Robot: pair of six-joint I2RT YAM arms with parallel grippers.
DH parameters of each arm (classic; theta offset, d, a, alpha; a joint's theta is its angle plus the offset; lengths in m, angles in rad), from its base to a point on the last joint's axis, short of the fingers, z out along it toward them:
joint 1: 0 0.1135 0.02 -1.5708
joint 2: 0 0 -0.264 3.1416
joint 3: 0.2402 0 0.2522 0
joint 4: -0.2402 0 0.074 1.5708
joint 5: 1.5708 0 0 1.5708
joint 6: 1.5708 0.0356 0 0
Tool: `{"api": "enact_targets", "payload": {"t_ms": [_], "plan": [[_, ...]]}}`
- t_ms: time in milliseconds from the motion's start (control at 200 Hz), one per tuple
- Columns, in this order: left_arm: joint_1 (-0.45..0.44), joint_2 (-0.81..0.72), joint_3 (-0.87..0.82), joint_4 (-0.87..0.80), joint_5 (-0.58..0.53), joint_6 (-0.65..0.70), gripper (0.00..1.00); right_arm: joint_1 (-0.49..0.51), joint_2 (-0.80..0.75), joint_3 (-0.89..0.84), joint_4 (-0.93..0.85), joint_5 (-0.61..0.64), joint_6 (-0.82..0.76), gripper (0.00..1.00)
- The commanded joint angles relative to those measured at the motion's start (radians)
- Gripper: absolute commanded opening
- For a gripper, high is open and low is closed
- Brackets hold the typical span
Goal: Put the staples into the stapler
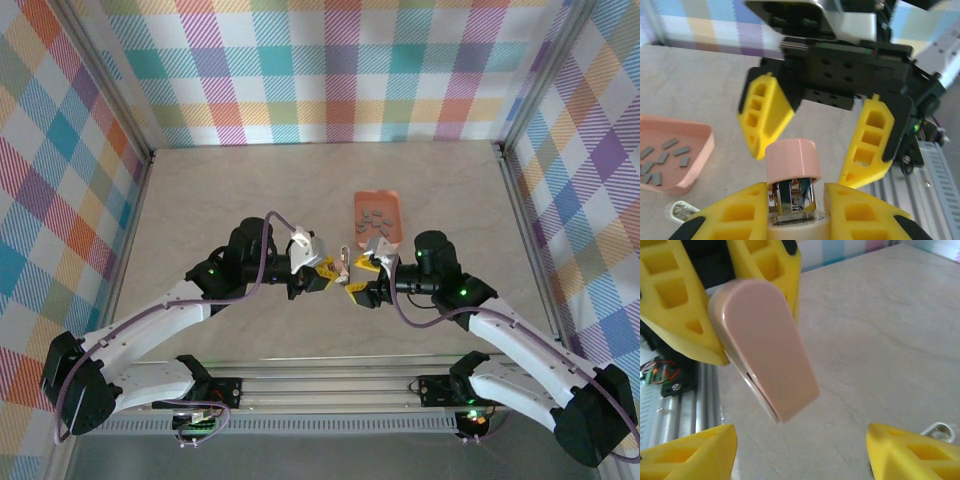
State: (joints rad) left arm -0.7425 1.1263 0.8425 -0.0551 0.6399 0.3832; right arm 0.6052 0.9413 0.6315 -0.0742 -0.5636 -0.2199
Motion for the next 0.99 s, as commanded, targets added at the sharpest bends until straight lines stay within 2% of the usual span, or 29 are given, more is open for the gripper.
{"api": "enact_targets", "payload": {"t_ms": [0, 180, 320, 430, 540, 845, 990], "plan": [[0.008, -0.007, 0.043, -0.061, 0.107, 0.125, 0.00, -0.001, 0.028, 0.052, -0.012, -0.148, -0.069, 0.69], [0.008, 0.014, 0.102, -0.202, 0.068, 0.247, 0.00, -0.001, 0.029, 0.063, 0.035, -0.173, 0.017, 0.69], [0.008, 0.011, 0.106, -0.250, 0.015, 0.307, 0.00, -0.001, 0.040, 0.083, 0.071, -0.140, 0.202, 0.68], [0.009, 0.015, 0.107, -0.262, -0.013, 0.328, 0.00, 0.004, 0.077, 0.123, 0.071, -0.173, 0.340, 0.69], [0.006, 0.018, 0.107, -0.269, -0.026, 0.337, 0.00, 0.020, 0.092, 0.129, 0.086, -0.124, 0.442, 0.69], [0.003, 0.023, 0.110, -0.265, -0.054, 0.332, 0.00, 0.064, 0.141, 0.173, 0.016, -0.067, 0.497, 0.72], [0.000, 0.027, 0.112, -0.256, -0.046, 0.332, 0.00, 0.076, 0.154, 0.195, -0.064, 0.043, 0.517, 0.71]]}}
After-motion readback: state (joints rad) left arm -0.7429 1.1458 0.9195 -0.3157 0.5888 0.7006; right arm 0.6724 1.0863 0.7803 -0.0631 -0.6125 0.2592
